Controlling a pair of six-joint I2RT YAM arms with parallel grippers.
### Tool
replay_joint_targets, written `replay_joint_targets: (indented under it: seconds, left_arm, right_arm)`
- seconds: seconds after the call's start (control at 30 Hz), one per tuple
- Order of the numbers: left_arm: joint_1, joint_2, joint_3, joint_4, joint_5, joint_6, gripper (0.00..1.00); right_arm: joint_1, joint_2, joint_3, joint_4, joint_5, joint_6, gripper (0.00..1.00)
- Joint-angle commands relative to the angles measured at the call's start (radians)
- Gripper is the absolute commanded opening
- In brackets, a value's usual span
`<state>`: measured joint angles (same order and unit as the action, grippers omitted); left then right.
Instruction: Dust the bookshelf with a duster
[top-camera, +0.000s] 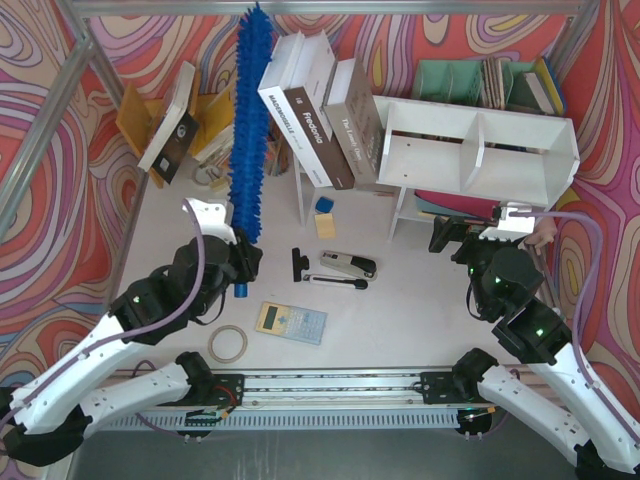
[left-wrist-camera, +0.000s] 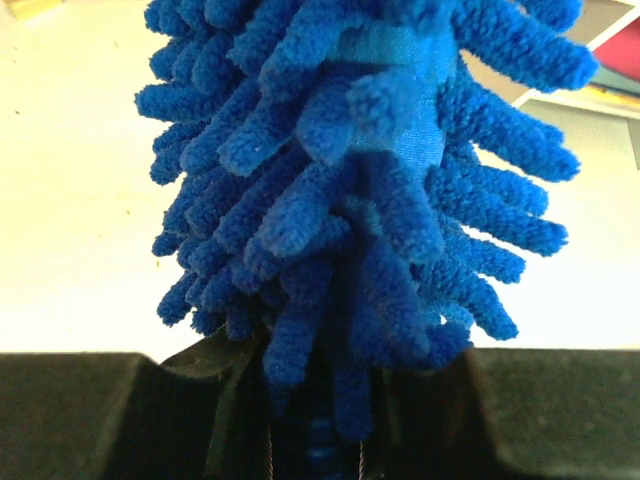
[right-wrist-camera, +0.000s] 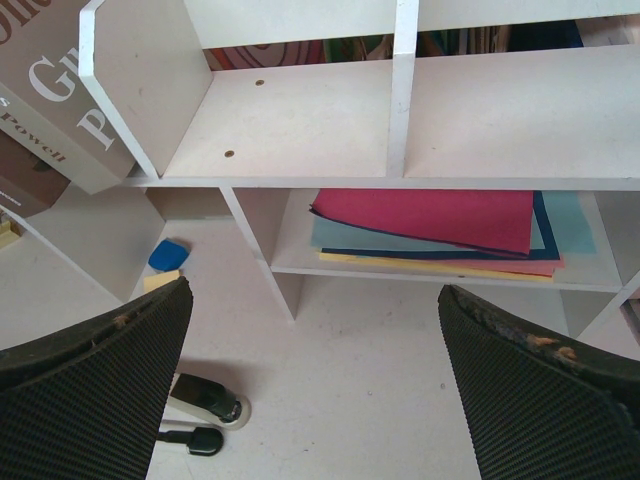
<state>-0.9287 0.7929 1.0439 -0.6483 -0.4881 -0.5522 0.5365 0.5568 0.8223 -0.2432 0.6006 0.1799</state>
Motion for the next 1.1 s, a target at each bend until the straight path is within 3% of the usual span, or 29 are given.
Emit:
replay_joint_targets:
  seconds: [0.0, 0.23, 0.7, 1.07]
  left_arm:
    - [0.004, -0.015, 0.046, 0.036, -0.083, 0.059, 0.0]
    - [0.005, 0.0, 0.006, 0.029, -0.092, 0.044, 0.0]
    - [0.046, 0.111, -0.14, 0.113, 0.027, 0.005, 0.0]
    - [0.11, 0.213, -0.25, 0.204, 0.244, 0.014, 0.0]
  right_arm:
    - [0.0, 0.0, -0.006, 0.033, 0.001, -0.007, 0.99]
    - [0.0, -0.003, -0.007, 0.034, 0.002, -0.004, 0.99]
    - [0.0, -0.006, -0.007, 0.028, 0.0, -0.002, 0.99]
    - [0.0, -0.012, -0.007, 0.025, 0.005, -0.003, 0.99]
